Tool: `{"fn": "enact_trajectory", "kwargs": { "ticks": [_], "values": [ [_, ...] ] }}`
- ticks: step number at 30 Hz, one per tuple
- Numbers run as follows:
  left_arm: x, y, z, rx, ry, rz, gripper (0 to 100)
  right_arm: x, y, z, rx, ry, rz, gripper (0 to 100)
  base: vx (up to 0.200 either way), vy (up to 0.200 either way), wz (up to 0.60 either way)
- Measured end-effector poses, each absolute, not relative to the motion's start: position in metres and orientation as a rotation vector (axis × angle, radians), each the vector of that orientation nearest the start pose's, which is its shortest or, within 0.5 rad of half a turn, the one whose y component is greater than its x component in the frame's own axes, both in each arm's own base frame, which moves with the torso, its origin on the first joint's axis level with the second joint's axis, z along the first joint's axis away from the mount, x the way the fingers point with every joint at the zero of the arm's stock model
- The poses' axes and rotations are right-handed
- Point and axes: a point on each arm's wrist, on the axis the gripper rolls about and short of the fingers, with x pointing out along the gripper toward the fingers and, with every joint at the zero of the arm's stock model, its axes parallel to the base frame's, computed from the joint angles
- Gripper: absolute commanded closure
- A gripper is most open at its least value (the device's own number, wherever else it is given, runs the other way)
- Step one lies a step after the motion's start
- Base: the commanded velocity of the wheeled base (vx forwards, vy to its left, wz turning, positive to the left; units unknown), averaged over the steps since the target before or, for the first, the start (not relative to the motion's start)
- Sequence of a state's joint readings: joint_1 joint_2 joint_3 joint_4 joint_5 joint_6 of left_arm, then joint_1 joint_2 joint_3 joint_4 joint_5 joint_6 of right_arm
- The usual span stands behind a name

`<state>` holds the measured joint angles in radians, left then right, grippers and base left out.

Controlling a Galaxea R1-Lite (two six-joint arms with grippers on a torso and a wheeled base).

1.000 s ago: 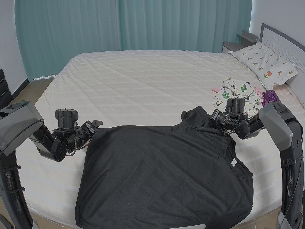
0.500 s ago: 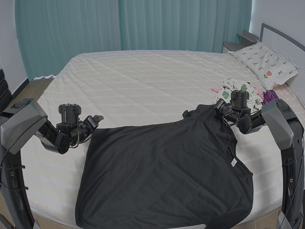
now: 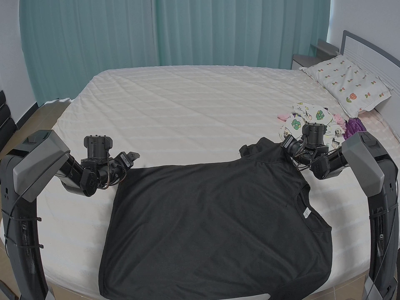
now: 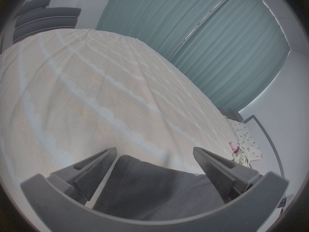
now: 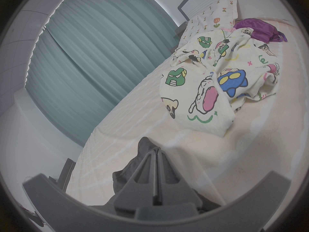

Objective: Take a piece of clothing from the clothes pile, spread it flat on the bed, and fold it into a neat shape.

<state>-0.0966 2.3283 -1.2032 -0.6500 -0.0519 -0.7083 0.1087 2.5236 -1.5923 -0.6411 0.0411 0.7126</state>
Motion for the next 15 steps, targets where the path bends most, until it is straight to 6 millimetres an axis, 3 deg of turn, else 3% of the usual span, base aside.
{"fn": "enact_trajectory", "kwargs": {
  "ticks": [1, 2, 15],
  "values": [
    [0.4388, -0.0437, 0.0454, -0.681, 0.507, 0.029, 0, 0.5044, 0.056, 0.0492, 0.696, 0.331, 0.039, 100, 0.0, 0.0, 0.0],
    [0.439, -0.0439, 0.0445, -0.68, 0.51, 0.029, 100, 0.5043, 0.0559, 0.049, 0.697, 0.332, 0.038, 100, 0.0, 0.0, 0.0],
    [0.4468, -0.0346, 0.0405, -0.614, 0.469, 0.097, 100, 0.5055, 0.0576, 0.0528, 0.698, 0.297, 0.046, 100, 0.0, 0.0, 0.0]
  ]
}}
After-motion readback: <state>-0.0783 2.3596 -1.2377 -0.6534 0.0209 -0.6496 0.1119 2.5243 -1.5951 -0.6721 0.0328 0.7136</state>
